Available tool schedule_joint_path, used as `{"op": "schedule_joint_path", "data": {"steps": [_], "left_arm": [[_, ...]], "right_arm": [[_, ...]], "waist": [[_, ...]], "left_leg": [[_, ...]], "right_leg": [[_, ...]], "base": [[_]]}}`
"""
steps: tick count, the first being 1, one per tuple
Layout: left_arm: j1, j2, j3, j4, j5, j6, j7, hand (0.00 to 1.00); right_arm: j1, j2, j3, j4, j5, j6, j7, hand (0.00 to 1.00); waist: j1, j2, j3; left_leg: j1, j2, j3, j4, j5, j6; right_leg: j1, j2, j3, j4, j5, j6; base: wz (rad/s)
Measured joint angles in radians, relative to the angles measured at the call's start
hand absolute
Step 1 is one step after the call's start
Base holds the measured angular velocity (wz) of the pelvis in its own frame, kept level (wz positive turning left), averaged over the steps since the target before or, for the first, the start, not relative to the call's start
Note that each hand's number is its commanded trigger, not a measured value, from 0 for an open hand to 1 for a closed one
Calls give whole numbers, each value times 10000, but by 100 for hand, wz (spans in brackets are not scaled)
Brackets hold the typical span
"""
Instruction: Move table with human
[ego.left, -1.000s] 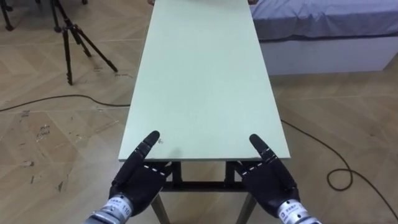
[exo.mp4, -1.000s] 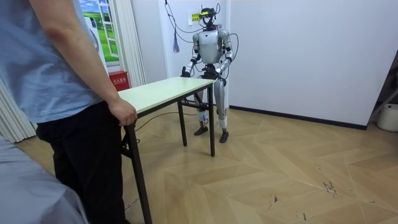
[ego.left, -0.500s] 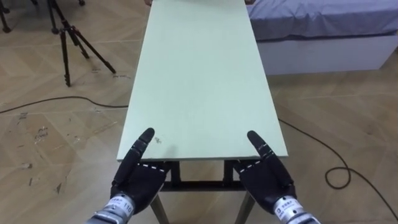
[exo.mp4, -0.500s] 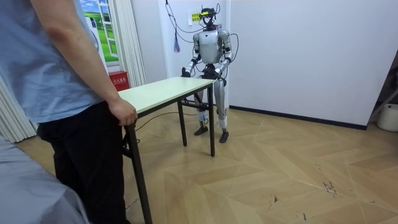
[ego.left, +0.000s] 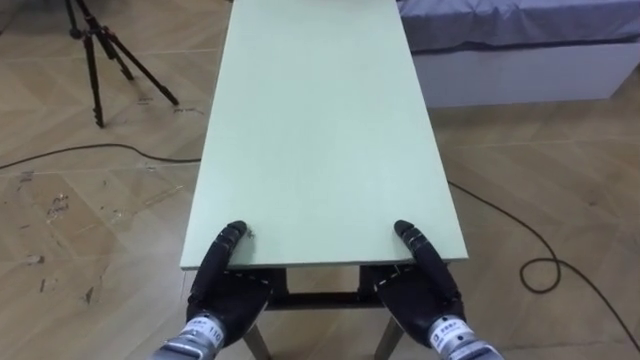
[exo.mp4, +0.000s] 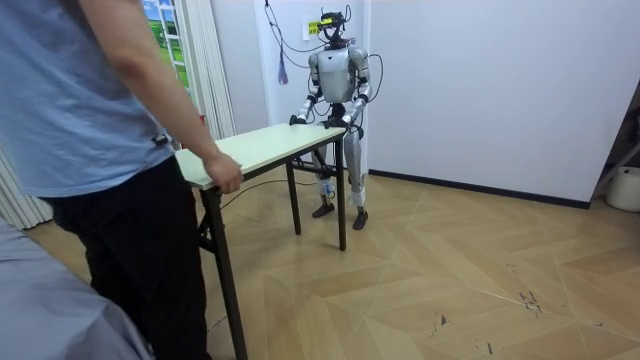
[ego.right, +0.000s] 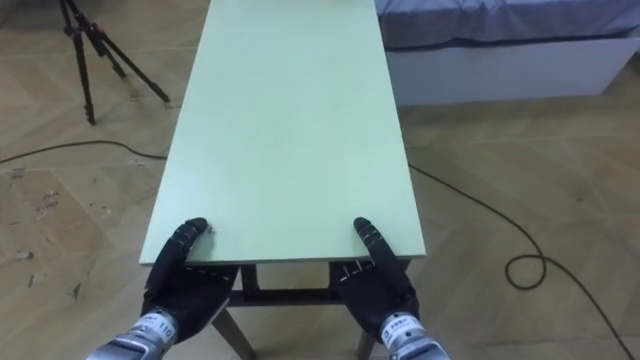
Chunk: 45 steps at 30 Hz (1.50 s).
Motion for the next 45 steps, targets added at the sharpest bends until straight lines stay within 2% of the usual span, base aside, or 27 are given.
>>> {"op": "schedule_joint_path", "data": {"steps": [5,22,28,31,34,37,45], "left_arm": [[-168,-78,1,181,89,-171,6,100],[-178,-192,-11,182,240,-299,10,100],[-180,-238,-25,-6,177,-380,-55,100],[-210,-404,-113,-91,251,-596,-75,100],[-190,-600,-115,-150,648,-680,-332,100],[-189,-654,-116,-171,822,-690,-490,100],[171,-652,-193,-801,1117,-959,-701,100]], "right_arm": [[-139,18,68,1,-4,-87,-203,100],[-183,-1,84,-8,-5,-121,-226,100],[-193,-117,201,-613,-40,-184,-331,100],[-256,-204,199,-853,-84,-228,-409,100],[-256,-182,200,-957,-276,-474,-420,100],[-258,-193,189,-1018,-301,-548,-420,100],[-166,-192,347,-1382,-316,-675,-448,100]], "waist": [[11,37,22],[9,116,36],[16,250,6],[-8,252,-2],[60,256,-5],[225,290,-57],[259,183,-133]], "left_leg": [[-7,-4,1,4,0,0],[-43,-11,46,39,0,0],[-13,-8,45,45,2,2],[20,-5,41,44,4,6],[0,-5,31,23,29,14],[-2,-4,37,21,38,10],[-154,-3,53,50,42,15]], "right_leg": [[-19,0,34,5,0,0],[-91,4,118,29,2,-3],[-96,6,138,84,13,-21],[-63,5,145,179,15,-23],[-73,5,145,176,15,-23],[-95,12,145,177,14,-23],[-311,12,151,185,16,-25]], "base": [[-1],[0],[-1],[-1],[0],[0],[0]]}}
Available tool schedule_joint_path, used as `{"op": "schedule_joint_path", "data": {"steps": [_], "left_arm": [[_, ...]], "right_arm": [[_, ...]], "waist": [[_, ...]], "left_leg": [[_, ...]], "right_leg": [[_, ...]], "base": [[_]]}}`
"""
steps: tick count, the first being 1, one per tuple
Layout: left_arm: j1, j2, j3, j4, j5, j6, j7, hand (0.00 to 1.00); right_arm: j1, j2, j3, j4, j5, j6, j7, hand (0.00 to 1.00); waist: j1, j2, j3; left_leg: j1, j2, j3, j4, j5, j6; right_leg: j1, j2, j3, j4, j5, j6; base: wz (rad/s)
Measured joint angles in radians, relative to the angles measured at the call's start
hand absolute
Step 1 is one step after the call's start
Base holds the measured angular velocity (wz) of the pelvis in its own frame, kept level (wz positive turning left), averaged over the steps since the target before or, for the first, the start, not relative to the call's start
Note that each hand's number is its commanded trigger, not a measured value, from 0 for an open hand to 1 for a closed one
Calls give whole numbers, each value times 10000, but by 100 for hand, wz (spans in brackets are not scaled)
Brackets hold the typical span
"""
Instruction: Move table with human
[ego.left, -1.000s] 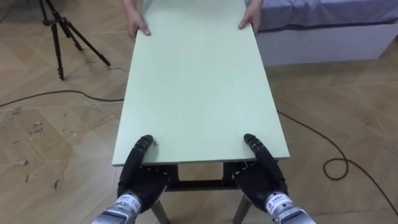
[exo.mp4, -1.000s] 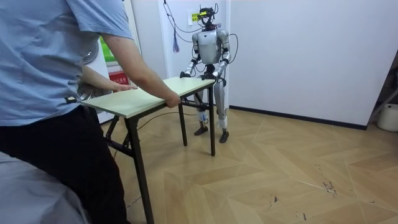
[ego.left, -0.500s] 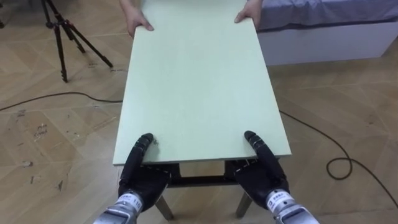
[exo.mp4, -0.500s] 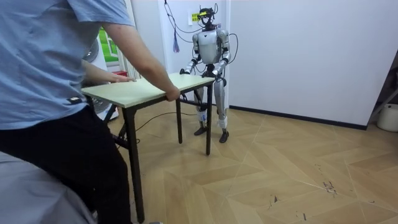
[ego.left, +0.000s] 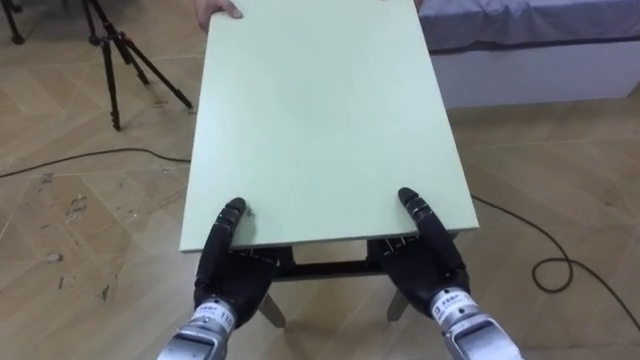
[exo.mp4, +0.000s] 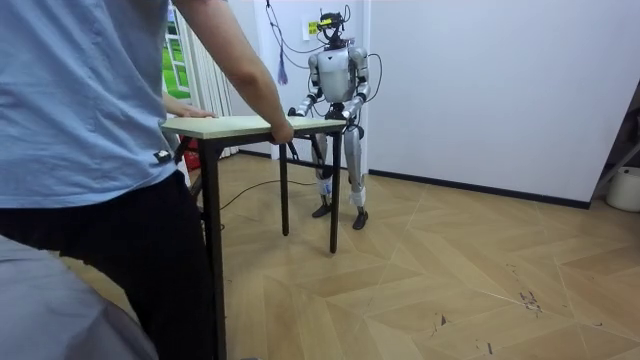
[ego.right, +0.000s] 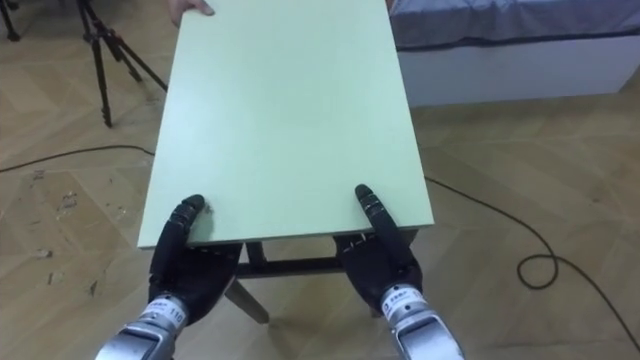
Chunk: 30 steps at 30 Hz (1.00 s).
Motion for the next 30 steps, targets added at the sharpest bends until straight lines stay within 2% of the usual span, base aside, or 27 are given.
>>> {"op": "schedule_joint_path", "data": {"steps": [4,11,15,17,20,26,27,29,30], "left_arm": [[124,0,-70,-52,293,-61,-171,100],[394,83,-262,-420,395,-357,-177,100],[932,122,-449,-994,526,-436,-177,100],[1069,131,-659,-1096,515,-725,-177,100],[1199,115,-741,-1230,532,-946,-194,100],[1207,133,-1154,-1303,545,-1558,-243,100],[1207,153,-1257,-1301,576,-1756,-248,100],[1189,206,-1433,-1309,561,-2011,-253,100],[1189,204,-1461,-1308,550,-2068,-253,100]], "right_arm": [[165,4,9,-11,0,-68,2,100],[457,-1,230,-267,155,-282,3,100],[1036,-82,292,-811,216,-311,29,100],[1065,-253,552,-867,279,-559,29,100],[1066,-257,715,-866,278,-736,58,100],[1059,-389,1161,-866,352,-1399,195,100],[1058,-392,1265,-866,373,-1482,209,100],[1064,-379,1405,-864,720,-1612,215,100],[1065,-391,1403,-864,752,-1615,233,100]], "waist": [[6,-90,-52],[6,-143,-29],[21,-228,-2],[38,-289,37],[37,-353,77],[100,-383,81],[162,-386,84],[315,-395,89],[327,-387,93]], "left_leg": [[29,-2,1,-63,0,0],[52,-2,18,-195,0,0],[17,-2,34,-205,0,0],[-10,7,126,-186,0,0],[-130,17,145,-133,-1,-1],[-689,104,114,316,-16,-17],[-806,194,115,536,-60,-52],[-1172,427,-13,1287,-189,-178],[-1285,482,-106,1484,-190,-180]], "right_leg": [[3,1,-5,-9,0,0],[-39,9,-2,-18,-1,2],[-72,11,5,-26,-2,4],[-130,14,17,-26,-2,4],[-224,19,10,-20,-2,4],[-640,42,-14,106,61,-95],[-734,86,-24,228,67,-105],[-807,244,-115,406,-35,-338],[-808,285,-168,431,-65,-387]], "base": [[0],[0],[-1],[-9],[-3],[0],[-9],[-2],[7]]}}
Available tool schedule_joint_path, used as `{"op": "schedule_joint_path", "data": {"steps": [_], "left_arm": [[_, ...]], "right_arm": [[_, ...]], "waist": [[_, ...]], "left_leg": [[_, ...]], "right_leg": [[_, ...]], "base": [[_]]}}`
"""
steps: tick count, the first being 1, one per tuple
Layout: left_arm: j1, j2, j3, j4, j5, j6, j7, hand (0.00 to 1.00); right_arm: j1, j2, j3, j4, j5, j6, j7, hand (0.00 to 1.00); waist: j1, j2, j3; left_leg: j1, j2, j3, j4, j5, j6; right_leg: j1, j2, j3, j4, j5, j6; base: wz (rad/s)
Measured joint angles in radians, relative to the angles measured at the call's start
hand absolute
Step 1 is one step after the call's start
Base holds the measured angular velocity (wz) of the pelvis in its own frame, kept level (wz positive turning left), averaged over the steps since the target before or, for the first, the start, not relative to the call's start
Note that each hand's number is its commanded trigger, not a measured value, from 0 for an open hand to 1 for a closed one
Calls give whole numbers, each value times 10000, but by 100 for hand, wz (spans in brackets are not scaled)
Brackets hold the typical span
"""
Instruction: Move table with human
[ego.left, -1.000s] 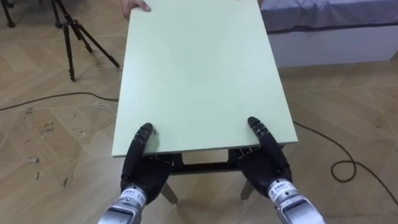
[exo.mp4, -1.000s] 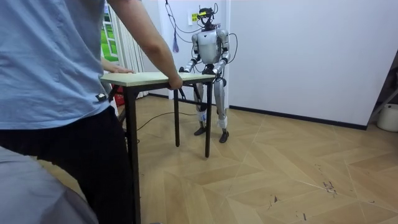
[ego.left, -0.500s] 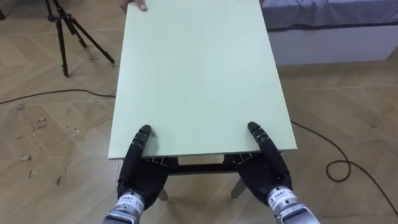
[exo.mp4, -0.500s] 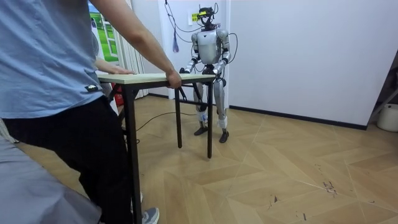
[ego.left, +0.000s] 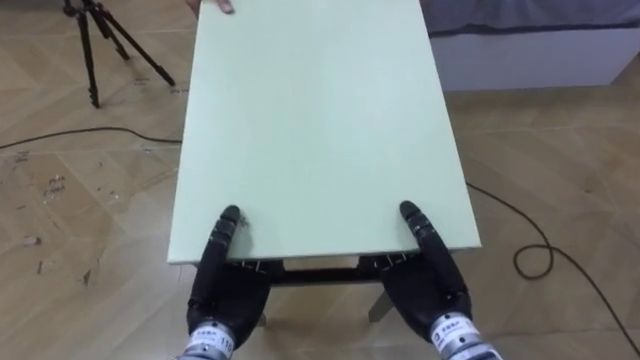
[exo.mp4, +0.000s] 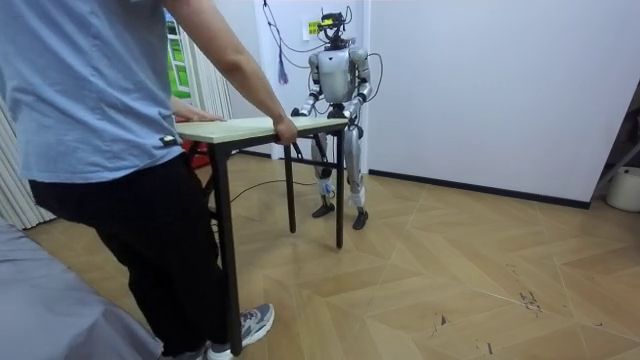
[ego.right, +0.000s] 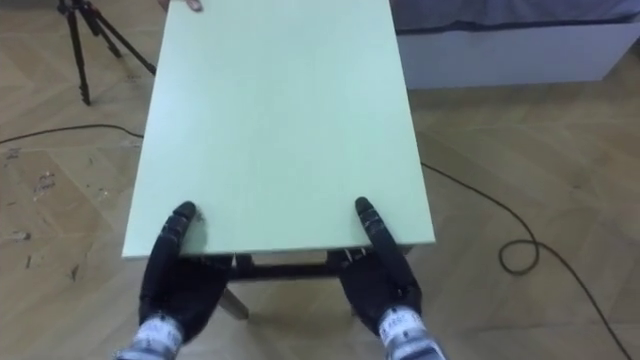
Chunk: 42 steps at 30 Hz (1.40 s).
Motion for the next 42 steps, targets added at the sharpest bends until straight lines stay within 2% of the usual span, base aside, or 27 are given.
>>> {"op": "schedule_joint_path", "data": {"steps": [3,4,6,7,9,10,12,13,14,17,18,19,22,24,25,26,27,28,29,30,31,32,34,36,37,40,42], "left_arm": [[0,13,-173,41,-91,-109,7,100],[17,13,-201,56,-99,-203,14,100],[57,-70,-261,55,-146,-289,12,100],[262,-187,-299,41,-299,-401,-20,100],[544,-305,-289,41,-650,-493,-176,100],[542,-301,-289,41,-769,-441,-200,100],[386,-292,-310,38,-770,-430,-198,100],[278,-249,-299,26,-764,-438,-143,100],[125,-237,-302,22,-765,-434,-64,100],[-380,-77,-304,20,-853,-433,135,100],[-457,-73,-311,21,-855,-433,180,100],[-591,-69,-361,131,-863,-441,227,100],[-622,-55,-392,724,-1043,-400,-50,100],[-617,-28,-380,927,-1084,-275,-172,100],[-612,-8,-384,1015,-1065,-156,-197,100],[-600,4,-393,1159,-1044,-7,-289,100],[-596,28,-393,1206,-1043,68,-354,100],[-581,84,-416,1216,-1043,181,-419,100],[-573,131,-441,1217,-1043,206,-449,100],[-578,185,-489,1226,-1023,289,-455,100],[-572,209,-572,1239,-890,346,-450,100],[-510,235,-592,1223,-815,384,-458,100],[-389,377,-562,1131,-725,441,-511,100],[-228,349,-550,1127,-746,448,-636,100],[-183,301,-549,1095,-755,451,-640,100],[-116,279,-555,1094,-753,421,-629,100],[-118,311,-509,1054,-741,418,-629,100]], "right_arm": [[27,-28,18,3,35,-40,10,100],[32,-72,61,2,47,-75,10,100],[-1,-110,60,-18,-56,-136,14,100],[-34,-155,108,-17,-222,-133,6,100],[-207,-266,318,-22,-481,-141,13,100],[-304,-341,355,-25,-510,-162,52,100],[-357,-351,353,-57,-505,-275,76,100],[-411,-320,344,-58,-483,-277,76,100],[-439,-311,325,-105,-469,-328,76,100],[-665,-283,113,-145,-482,-296,84,100],[-684,-242,57,-144,-510,-291,84,100],[-698,-225,-13,-106,-553,-289,99,100],[-671,-301,-53,187,-557,-48,169,100],[-524,-289,-104,192,-605,25,221,100],[-383,-285,-149,192,-620,36,265,100],[-182,-237,-258,198,-680,61,346,100],[-97,-205,-333,191,-707,100,411,100],[-1,-188,-454,185,-742,190,545,100],[28,-183,-481,185,-736,214,584,100],[131,-203,-559,185,-688,262,640,100],[324,-176,-651,165,-615,265,685,100],[550,-129,-713,58,-521,329,684,100],[702,-26,-720,5,-488,433,680,100],[701,-77,-700,5,-494,473,665,100],[685,-102,-697,5,-495,459,660,100],[678,-147,-637,6,-490,461,576,100],[648,-151,-593,4,-481,468,575,100]], "waist": [[290,98,29],[375,141,33],[555,204,51],[766,389,45],[801,760,19],[677,858,32],[365,883,22],[151,887,24],[-1,966,37],[-91,1039,36],[-138,1039,35],[-273,1034,35],[-533,1002,40],[-590,901,66],[-650,837,93],[-821,757,68],[-916,706,61],[-1140,634,54],[-1211,589,58],[-1396,533,57],[-1502,468,54],[-1508,268,35],[-1472,-130,1],[-1421,-239,-13],[-1401,-295,22],[-1373,-315,35],[-1339,-354,53]], "left_leg": [[-550,445,-161,1144,20,-35],[-689,630,-191,1365,99,-166],[-982,892,-46,2258,90,-175],[-1026,1007,75,3558,-64,16],[-922,949,43,5083,-142,20],[-692,738,83,5419,-157,-4],[-31,489,71,4786,-300,-123],[505,401,42,3654,-964,-256],[955,346,62,2442,-1516,-248],[1191,29,87,566,-2084,46],[1137,-65,88,381,-2108,98],[1015,-346,75,166,-2006,450],[938,-989,205,-157,-1606,1037],[846,-1280,378,-300,-1390,1277],[832,-1403,518,-288,-1306,1397],[723,-1476,624,-225,-1222,1498],[636,-1534,700,-208,-1154,1551],[386,-1531,1086,-184,-1035,1637],[285,-1531,1339,-185,-961,1677],[164,-1437,1907,-188,-878,1761],[178,-1369,2319,-259,-773,1820],[237,-1403,2678,-429,-652,1855],[132,-1589,2824,-375,-574,1924],[-73,-1655,2932,-163,-574,1940],[-167,-1708,2947,-56,-567,1952],[-295,-1697,2994,1,-455,1989],[-414,-1668,3133,-92,-295,2047]], "right_leg": [[-61,357,-56,122,-155,-380],[-192,487,-188,102,-213,-578],[-412,433,-667,336,-335,-851],[-447,388,-1251,520,-367,-1001],[-528,449,-1796,671,-355,-1201],[-700,452,-1986,834,-328,-1280],[-989,457,-2277,1020,-321,-1344],[-1168,456,-2326,1152,-244,-1377],[-1403,453,-2326,1213,-99,-1370],[-2171,307,-2384,1306,461,-1386],[-2310,217,-2389,1291,611,-1365],[-2488,-27,-2336,1247,873,-1273],[-2442,-418,-1962,622,1655,-1039],[-2406,-648,-1780,249,2119,-903],[-2369,-772,-1459,152,2381,-675],[-2321,-866,-1175,32,2619,-432],[-2327,-930,-1075,-35,2780,-337],[-2400,-1027,-881,-198,3151,-52],[-2448,-1105,-763,-207,3257,44],[-2565,-1304,-692,530,2750,231],[-2733,-1518,-540,2278,1517,298],[-2808,-1760,-411,4054,496,255],[-2620,-2121,-223,5790,-414,364],[-2132,-2221,-82,6218,-869,387],[-1953,-2208,-8,6117,-1094,495],[-1942,-2113,27,5811,-1217,603],[-1872,-1949,344,5455,-1401,606]], "base": [[-4],[-6],[-30],[-63],[-57],[-4],[47],[62],[43],[10],[13],[17],[2],[1],[28],[38],[57],[52],[65],[66],[65],[45],[10],[-12],[0],[-4],[-6]]}}
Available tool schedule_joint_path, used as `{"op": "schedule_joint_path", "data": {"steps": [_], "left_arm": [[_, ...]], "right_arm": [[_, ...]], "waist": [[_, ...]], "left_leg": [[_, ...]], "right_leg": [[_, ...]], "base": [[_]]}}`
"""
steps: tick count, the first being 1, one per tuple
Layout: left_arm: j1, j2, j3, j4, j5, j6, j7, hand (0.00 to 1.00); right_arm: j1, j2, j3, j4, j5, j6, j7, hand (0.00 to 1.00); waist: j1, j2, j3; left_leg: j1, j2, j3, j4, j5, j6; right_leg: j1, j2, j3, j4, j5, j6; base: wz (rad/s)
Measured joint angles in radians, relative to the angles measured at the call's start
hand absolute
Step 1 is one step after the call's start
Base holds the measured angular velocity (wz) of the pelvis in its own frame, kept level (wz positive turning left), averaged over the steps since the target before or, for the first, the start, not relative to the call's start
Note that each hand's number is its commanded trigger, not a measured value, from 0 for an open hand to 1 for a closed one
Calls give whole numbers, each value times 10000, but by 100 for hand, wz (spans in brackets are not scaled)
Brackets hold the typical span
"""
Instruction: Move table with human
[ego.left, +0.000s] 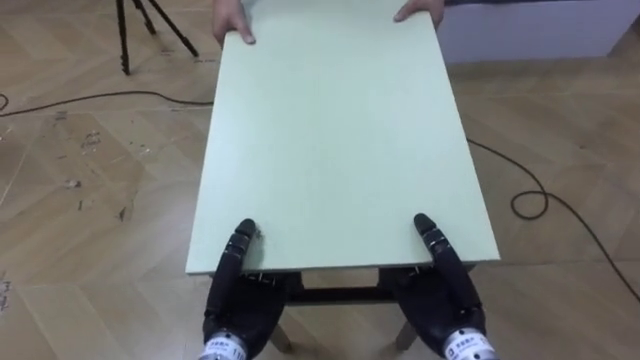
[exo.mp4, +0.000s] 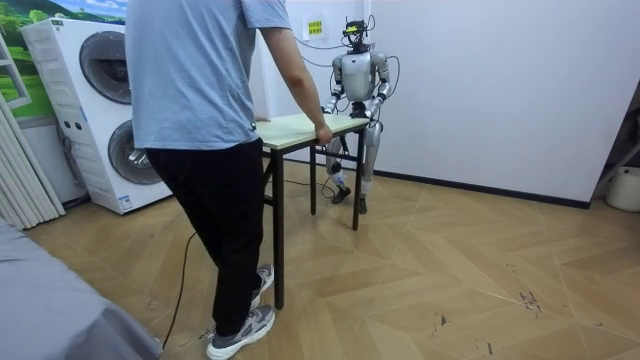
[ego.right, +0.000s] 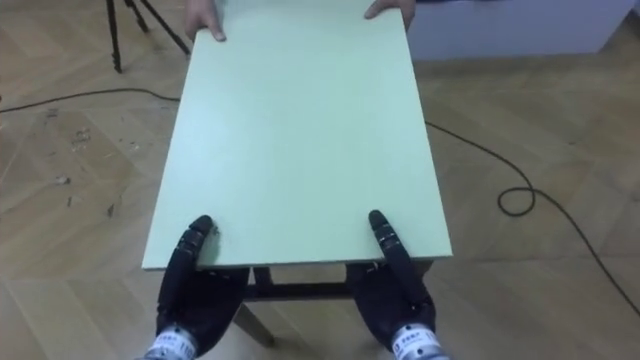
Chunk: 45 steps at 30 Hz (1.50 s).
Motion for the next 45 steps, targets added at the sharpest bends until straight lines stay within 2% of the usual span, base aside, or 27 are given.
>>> {"op": "schedule_joint_path", "data": {"steps": [1,3,5,6,7,8,9,10,13,15,17,20,21,22,23,25,27,29,30,31,33,35,36,37,38,41,45], "left_arm": [[-4,50,27,-79,14,0,1,100],[-104,94,25,-114,99,-19,9,100],[-120,179,69,-252,88,-74,9,100],[-121,216,171,-427,78,-90,9,100],[-135,238,308,-608,82,-119,9,100],[-151,249,361,-664,83,-160,9,100],[-157,254,506,-734,82,-255,8,100],[-155,359,514,-800,106,-294,8,100],[-108,439,519,-803,208,-361,9,100],[-63,363,501,-742,269,-369,9,100],[13,374,478,-734,274,-359,10,100],[72,240,505,-736,265,-329,89,100],[96,192,501,-737,257,-329,126,100],[159,72,494,-737,240,-351,196,100],[194,-15,438,-739,226,-374,266,100],[184,-194,423,-745,226,-347,351,100],[173,-278,320,-766,231,-340,396,100],[172,-353,301,-798,222,-335,396,100],[153,-370,301,-819,225,-336,396,100],[100,-364,320,-829,246,-348,396,100],[-18,-364,319,-835,247,-366,441,100],[-181,-357,323,-936,236,-384,542,100],[-295,-358,274,-946,236,-415,613,100],[-396,-331,167,-945,236,-517,700,100],[-412,-318,109,-940,236,-587,745,100],[-425,-206,28,-872,96,-650,819,100],[-450,-221,25,-588,83,-545,770,100]], "right_arm": [[-30,37,16,-35,20,11,-26,100],[1,37,74,-81,219,-25,-45,100],[-162,-5,178,-80,337,-26,-59,100],[-391,-65,285,-78,429,-23,-74,100],[-643,-63,406,-78,479,-32,-142,100],[-774,-65,481,-68,513,-39,-171,100],[-1074,-25,639,88,557,-36,-230,100],[-1120,111,692,130,564,-36,-284,100],[-1115,301,708,292,549,-28,-277,100],[-1064,282,713,352,565,-64,-271,100],[-1018,271,769,441,559,-137,-202,100],[-1014,42,949,439,651,-420,-122,100],[-1015,8,972,439,649,-450,-125,100],[-1028,-74,1004,439,627,-464,-142,100],[-1037,-137,1006,438,548,-532,-149,100],[-1115,-170,1006,437,454,-689,-164,100],[-1146,-206,980,436,410,-812,-184,100],[-1237,-207,954,436,280,-915,-184,100],[-1275,-197,953,437,226,-961,-184,100],[-1322,-178,941,436,218,-961,-184,100],[-1376,-143,922,430,218,-989,-184,100],[-1491,-138,870,363,177,-1033,-184,100],[-1535,-135,871,357,162,-1063,-184,100],[-1532,-122,871,358,180,-1137,-184,100],[-1513,-118,874,360,214,-1156,-184,100],[-1462,-113,941,388,206,-1189,-184,100],[-1252,-35,925,488,138,-1185,-127,100]], "waist": [[-85,-104,38],[-162,-335,36],[113,-485,29],[296,-516,35],[459,-523,32],[550,-522,33],[585,-450,57],[639,-474,51],[736,-516,63],[1074,-492,69],[1337,-467,69],[1711,-230,71],[1818,-183,71],[1988,-36,58],[1986,136,39],[1878,347,50],[1719,537,48],[1623,749,110],[1564,834,108],[1558,887,122],[1544,1053,112],[1499,1115,104],[1427,1182,95],[1363,1191,94],[1330,1190,94],[1304,1187,94],[1245,1173,87]], "left_leg": [[-114,2,269,13,62,55],[-152,7,826,13,155,110],[-438,145,1248,172,258,106],[-832,367,1353,519,293,64],[-1323,703,1311,951,342,5],[-1533,908,1277,1148,378,-54],[-1906,1322,942,1406,524,-227],[-2098,1593,695,1421,749,-344],[-2167,1966,472,1207,1224,-557],[-2129,2164,447,1063,1499,-712],[-2115,2282,53,958,1734,-985],[-2079,2297,-1228,578,2301,-1638],[-2075,2353,-1345,821,2184,-1760],[-2075,2556,-1595,1830,1630,-1961],[-2049,2662,-1874,2921,1126,-2037],[-1653,2794,-2043,4047,554,-2124],[-917,2820,-2270,4180,81,-2262],[-160,2901,-2268,4006,-302,-2379],[239,2885,-2275,3621,-600,-2458],[452,2738,-2321,3154,-926,-2511],[490,2567,-2533,2568,-1274,-2478],[484,2297,-2559,1774,-1393,-2428],[484,2176,-2558,1300,-1463,-2294],[476,1941,-2556,1015,-1493,-2128],[483,1867,-2561,918,-1442,-1998],[455,1263,-2513,499,-1144,-1475],[487,844,-2386,208,-937,-1139]], "right_leg": [[87,-65,85,125,-237,-83],[618,-113,224,546,-652,-151],[1313,-100,197,-99,-1118,-96],[1728,-53,116,-1193,-1416,62],[1903,247,16,-2263,-1616,99],[1893,401,-66,-2631,-1631,69],[1840,855,-106,-3145,-1436,-269],[1848,1206,-191,-3459,-1218,-498],[1675,1693,-352,-3623,-961,-911],[1562,1915,-399,-3635,-810,-1150],[1520,2170,-443,-3774,-603,-1388],[1494,2379,-981,-4176,-170,-1772],[1487,2346,-1190,-4184,-133,-1818],[1521,2353,-1385,-4236,-49,-1890],[1542,2359,-1502,-4319,38,-1931],[1492,2374,-1555,-4253,117,-1950],[1300,2378,-1663,-4045,122,-1945],[1035,2401,-1739,-3788,137,-1920],[791,2398,-1742,-3583,165,-1880],[561,2376,-1748,-3424,222,-1853],[363,2371,-1816,-3445,491,-1761],[33,2226,-2011,-3622,893,-1707],[-131,2159,-2010,-3749,1141,-1619],[-266,2014,-1997,-3766,1302,-1538],[-300,1943,-1963,-3797,1399,-1477],[-610,1494,-1765,-3962,1959,-1283],[-599,1224,-1612,-4330,2419,-1146]], "base": [[24],[29],[-31],[-57],[-57],[-50],[-30],[-16],[1],[-33],[-38],[-30],[-56],[-46],[-30],[5],[10],[0],[-7],[-12],[-8],[-2],[6],[8],[4],[-17],[-6]]}}
